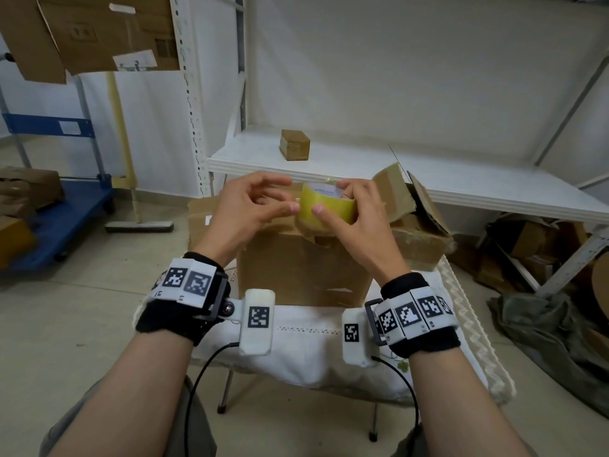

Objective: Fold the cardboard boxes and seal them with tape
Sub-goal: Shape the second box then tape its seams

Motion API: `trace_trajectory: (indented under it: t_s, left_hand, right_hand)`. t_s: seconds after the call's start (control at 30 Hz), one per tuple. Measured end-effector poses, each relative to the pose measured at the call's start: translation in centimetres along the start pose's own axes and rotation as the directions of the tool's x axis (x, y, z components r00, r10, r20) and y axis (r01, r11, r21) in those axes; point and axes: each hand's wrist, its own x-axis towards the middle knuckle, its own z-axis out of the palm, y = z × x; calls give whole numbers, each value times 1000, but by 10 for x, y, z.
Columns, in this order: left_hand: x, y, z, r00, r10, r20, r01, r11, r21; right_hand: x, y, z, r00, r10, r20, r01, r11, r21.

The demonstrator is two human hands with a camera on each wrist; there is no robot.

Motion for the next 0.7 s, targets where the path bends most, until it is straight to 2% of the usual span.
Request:
trace_trajectory:
  t_s: [0.13, 0.2, 0.27, 0.33, 0.4, 0.47, 0.6, 0.7]
  left_hand:
    - [1, -4, 2, 998, 43, -39, -35, 980, 194]
    - [1, -6, 0, 998, 45, -46, -36, 981, 190]
    - [3, -7, -3, 997, 40, -60, -30, 987, 161]
    - [6, -5, -4, 995, 41, -86, -30, 991, 131]
    - [12, -2, -5, 996, 18, -90, -10, 997, 82]
    - [19, 4, -7, 997, -36, -64, 39, 998, 43]
    - [34, 17, -11, 991, -130, 10, 130, 991, 31]
    - [45, 27, -16, 979, -199, 33, 198, 979, 39]
  right_hand:
    - [-1, -3, -3, 997, 15, 82, -18, 999, 44]
    - [-3, -4, -4, 991, 27, 129, -33, 998, 47]
    - [-3, -4, -4, 994, 22, 108, -29, 997, 67]
    - [-4, -6, -5, 998, 16, 66, -28, 981, 191]
    - [-3, -9, -7, 998, 46, 47, -59, 935, 350]
    - [0, -12, -10, 993, 92, 72, -114, 892, 437]
    - [19, -23, -10, 964, 176, 197, -258, 791, 554]
    - [36, -30, -10, 939, 199, 282, -340, 672, 658]
